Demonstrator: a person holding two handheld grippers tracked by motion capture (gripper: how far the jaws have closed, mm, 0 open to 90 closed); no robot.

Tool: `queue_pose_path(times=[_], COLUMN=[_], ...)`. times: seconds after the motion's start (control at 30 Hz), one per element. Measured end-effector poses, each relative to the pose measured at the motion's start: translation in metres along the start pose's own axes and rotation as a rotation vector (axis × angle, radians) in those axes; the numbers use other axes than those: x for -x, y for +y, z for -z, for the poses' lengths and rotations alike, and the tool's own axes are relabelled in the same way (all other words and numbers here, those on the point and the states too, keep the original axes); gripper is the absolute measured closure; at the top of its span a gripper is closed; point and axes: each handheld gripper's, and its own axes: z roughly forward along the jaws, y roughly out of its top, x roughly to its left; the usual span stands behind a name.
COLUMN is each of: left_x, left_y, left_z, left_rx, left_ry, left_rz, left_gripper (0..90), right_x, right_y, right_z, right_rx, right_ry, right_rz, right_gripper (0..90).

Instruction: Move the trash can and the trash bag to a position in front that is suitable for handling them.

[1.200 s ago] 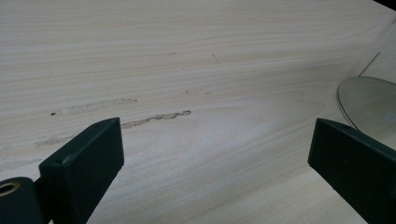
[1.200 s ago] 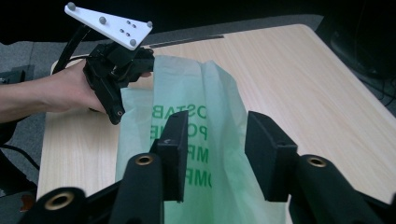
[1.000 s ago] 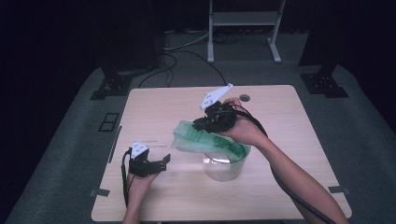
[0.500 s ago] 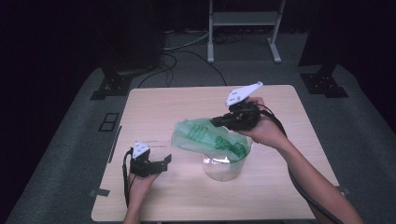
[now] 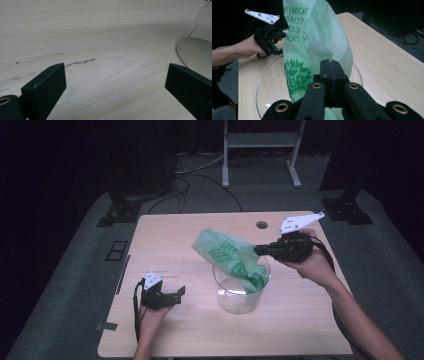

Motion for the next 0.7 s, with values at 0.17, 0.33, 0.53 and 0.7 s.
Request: queue_pose_path(times=[0.17, 0.33, 0.53, 0.7], left_x=[0.001, 0.002, 0.002, 0.004], left_y=[0.000, 0.001, 0.002, 0.007], left_z=[0.000, -0.001, -0.001, 0.001], left_rx=[-0.004, -0.002, 0.000, 0.012], left_ry=[-0.003, -0.008, -0.016, -0.037], left_rz=[-0.003, -0.003, -0.005, 0.005], left_gripper=[2.5, 2.5, 2.5, 3.2], right_x=[0.006, 0.011, 0.010, 0.010], right_y=[-0.014, -0.026, -0.033, -0.035], right_z=[0.010, 0.017, 0.016, 0.017], right_rx=[0.016, 0.040, 0.048, 0.055], right_ry=[-0.018, -0.012, 0.000, 0.002], right_rz=[-0.032, -0.058, -0.063, -0.064], right_gripper=[90.0, 90.0, 90.0, 90.0])
